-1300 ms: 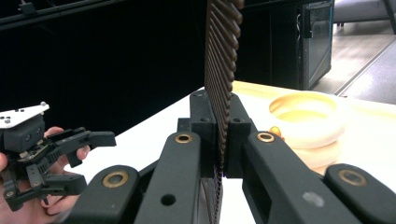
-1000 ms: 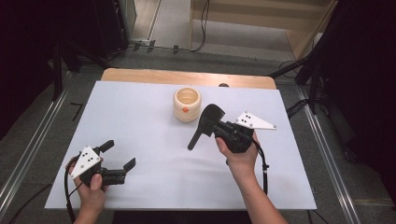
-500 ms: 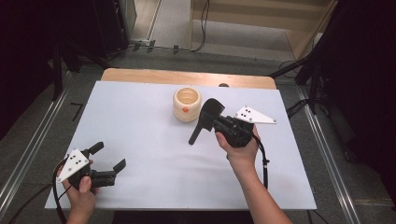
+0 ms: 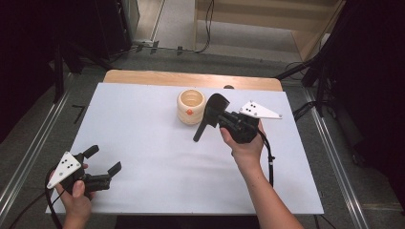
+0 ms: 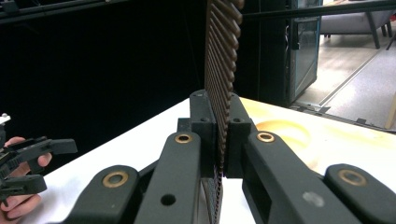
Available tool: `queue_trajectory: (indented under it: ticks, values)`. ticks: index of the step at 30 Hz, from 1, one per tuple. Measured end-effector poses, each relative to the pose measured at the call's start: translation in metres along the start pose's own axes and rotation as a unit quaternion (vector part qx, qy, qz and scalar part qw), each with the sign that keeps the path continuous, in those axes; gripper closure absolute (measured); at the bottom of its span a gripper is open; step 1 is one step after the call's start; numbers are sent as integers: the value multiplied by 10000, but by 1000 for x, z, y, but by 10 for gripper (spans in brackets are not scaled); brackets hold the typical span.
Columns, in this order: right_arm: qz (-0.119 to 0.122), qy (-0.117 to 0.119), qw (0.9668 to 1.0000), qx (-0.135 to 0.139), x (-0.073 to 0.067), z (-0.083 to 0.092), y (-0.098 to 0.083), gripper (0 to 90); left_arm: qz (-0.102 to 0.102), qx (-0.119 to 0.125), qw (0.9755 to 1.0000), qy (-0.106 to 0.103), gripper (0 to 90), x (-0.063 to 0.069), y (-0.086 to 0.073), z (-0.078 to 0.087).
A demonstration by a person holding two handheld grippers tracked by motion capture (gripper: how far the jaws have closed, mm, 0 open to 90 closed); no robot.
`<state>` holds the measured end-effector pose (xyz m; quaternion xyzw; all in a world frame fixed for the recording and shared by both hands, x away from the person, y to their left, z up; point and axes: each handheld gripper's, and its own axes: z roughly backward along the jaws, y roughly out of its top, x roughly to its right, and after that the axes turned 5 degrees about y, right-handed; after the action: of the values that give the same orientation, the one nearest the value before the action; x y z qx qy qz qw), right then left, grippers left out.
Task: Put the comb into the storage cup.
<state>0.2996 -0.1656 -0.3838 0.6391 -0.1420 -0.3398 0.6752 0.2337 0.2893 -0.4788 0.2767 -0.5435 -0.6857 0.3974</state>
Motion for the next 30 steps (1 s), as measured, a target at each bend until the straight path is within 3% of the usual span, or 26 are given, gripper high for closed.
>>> queue_trajectory:
  ticks: [8,30]
  values:
    - [92,-38,9999,-19,4,-4,8,846,23,31,10000,38,0,-5,-1,4]
    - [26,-83,9999,107,15,-15,25,846,101,8,9999,-11,0,-6,-10,2]
